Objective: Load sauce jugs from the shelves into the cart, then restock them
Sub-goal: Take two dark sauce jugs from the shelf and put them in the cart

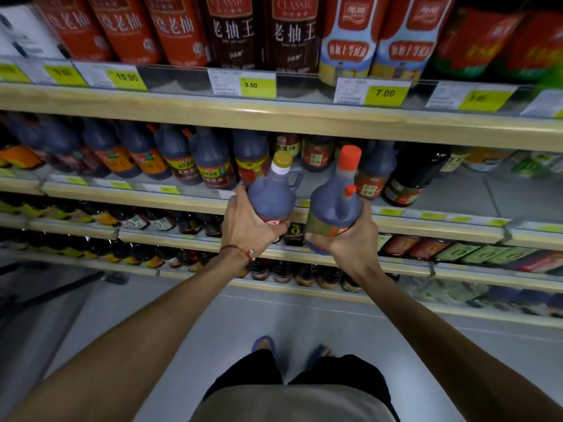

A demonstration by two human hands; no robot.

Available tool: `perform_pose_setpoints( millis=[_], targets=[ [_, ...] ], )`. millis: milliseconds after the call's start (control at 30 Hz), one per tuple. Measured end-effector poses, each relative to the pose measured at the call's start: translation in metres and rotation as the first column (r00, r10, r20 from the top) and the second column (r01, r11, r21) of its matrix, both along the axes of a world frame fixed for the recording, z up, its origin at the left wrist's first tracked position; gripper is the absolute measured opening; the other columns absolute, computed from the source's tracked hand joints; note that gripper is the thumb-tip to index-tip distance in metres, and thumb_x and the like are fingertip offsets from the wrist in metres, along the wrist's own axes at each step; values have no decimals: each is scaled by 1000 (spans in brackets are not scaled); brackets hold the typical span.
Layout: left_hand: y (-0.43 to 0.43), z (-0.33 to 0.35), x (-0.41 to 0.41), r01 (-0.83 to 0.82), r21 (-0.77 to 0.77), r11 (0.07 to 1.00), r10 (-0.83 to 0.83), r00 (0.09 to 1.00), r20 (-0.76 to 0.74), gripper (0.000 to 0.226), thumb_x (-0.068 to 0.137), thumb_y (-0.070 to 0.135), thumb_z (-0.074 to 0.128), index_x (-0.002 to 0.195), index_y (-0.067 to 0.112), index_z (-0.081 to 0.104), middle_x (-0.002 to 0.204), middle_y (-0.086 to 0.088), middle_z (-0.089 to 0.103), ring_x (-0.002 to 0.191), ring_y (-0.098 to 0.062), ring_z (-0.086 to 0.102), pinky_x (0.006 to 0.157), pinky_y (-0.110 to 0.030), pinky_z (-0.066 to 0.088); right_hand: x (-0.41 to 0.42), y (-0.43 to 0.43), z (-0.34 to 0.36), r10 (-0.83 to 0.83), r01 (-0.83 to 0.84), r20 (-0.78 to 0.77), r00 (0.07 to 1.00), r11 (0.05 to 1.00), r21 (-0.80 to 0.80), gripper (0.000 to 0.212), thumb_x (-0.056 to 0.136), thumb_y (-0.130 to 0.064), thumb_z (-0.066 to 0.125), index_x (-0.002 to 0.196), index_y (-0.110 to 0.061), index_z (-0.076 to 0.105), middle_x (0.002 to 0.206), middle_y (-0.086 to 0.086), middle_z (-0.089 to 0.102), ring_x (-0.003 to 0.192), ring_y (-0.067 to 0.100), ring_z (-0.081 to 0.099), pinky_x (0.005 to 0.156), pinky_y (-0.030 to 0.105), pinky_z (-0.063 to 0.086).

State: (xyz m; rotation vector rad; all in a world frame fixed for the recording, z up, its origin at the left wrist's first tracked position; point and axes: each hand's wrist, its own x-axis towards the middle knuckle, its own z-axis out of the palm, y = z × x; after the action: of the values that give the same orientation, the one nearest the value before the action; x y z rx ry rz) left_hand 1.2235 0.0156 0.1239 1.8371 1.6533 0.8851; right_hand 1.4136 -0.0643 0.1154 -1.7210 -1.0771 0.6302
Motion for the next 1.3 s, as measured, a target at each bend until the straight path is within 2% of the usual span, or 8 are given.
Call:
perform_pose_setpoints(
  millis=[233, 500, 633, 700, 800, 900, 1100, 1300],
  targets=[
    [29, -11, 15, -26, 88, 996, 7, 976, 219, 87, 49, 55, 88, 118, 24, 44, 114, 1, 62, 100, -20, 64, 77, -36, 57, 4, 15, -11, -56, 54, 28, 998, 996, 75, 106, 55, -32, 103, 142, -16, 44, 121, -10, 63, 105, 10, 63, 90, 30, 56],
    [65, -25, 34, 5, 198, 980, -69, 945, 320, 89, 52, 40, 96, 122, 18, 45, 118, 1, 62, 106, -15, 62, 80, -22, 51, 8, 24, -26, -121, 113, 47, 992, 983, 143, 99, 55, -32, 103, 134, -17, 46, 121, -8, 65, 106, 12, 65, 88, 38, 60],
    [76, -31, 39, 30, 256, 966, -114, 940, 320, 86, 54, 41, 95, 117, 38, 36, 118, -2, 63, 105, -17, 63, 80, -31, 56, 10, 31, -33, -153, 147, 21, 988, 973, 175, 100, 53, -31, 104, 134, -18, 47, 119, -9, 66, 103, 8, 65, 87, 33, 59],
    [81, -34, 42, 51, 265, 963, -136, 939, 317, 92, 55, 39, 95, 116, 50, 27, 120, -3, 62, 105, -15, 61, 80, -28, 53, 11, 34, -36, -164, 157, 19, 986, 969, 188, 101, 52, -33, 104, 135, -19, 47, 121, -7, 67, 103, 8, 66, 87, 33, 60],
    [90, -46, 48, 73, 263, 962, -156, 937, 313, 90, 54, 36, 95, 123, 34, 37, 122, 0, 60, 106, -12, 58, 80, -22, 49, 13, 39, -44, -168, 159, 25, 985, 965, 210, 104, 52, -38, 103, 137, -20, 45, 125, -5, 67, 107, 13, 68, 88, 40, 61],
    [100, -61, 51, 72, 245, 967, -150, 936, 319, 90, 52, 37, 96, 123, 20, 44, 120, 0, 61, 107, -15, 61, 82, -26, 53, 14, 41, -49, -168, 158, 25, 986, 960, 232, 104, 53, -35, 103, 137, -19, 44, 127, -2, 66, 109, 15, 68, 89, 39, 60],
    [106, -66, 56, 21, 187, 982, -87, 933, 350, 88, 49, 36, 97, 120, 17, 50, 113, 3, 66, 99, -10, 61, 78, -20, 48, 14, 43, -52, -136, 132, 1, 991, 962, 239, 105, 51, -44, 100, 136, -23, 43, 126, -3, 66, 110, 16, 68, 89, 42, 61],
    [107, -63, 62, 0, 176, 984, -52, 955, 291, 86, 46, 38, 95, 117, 16, 51, 115, 0, 66, 100, -19, 64, 76, -22, 46, 14, 44, -47, -137, 130, 19, 990, 966, 225, 107, 49, -41, 103, 136, -25, 43, 125, -5, 67, 109, 17, 69, 87, 44, 61]
  ],
)
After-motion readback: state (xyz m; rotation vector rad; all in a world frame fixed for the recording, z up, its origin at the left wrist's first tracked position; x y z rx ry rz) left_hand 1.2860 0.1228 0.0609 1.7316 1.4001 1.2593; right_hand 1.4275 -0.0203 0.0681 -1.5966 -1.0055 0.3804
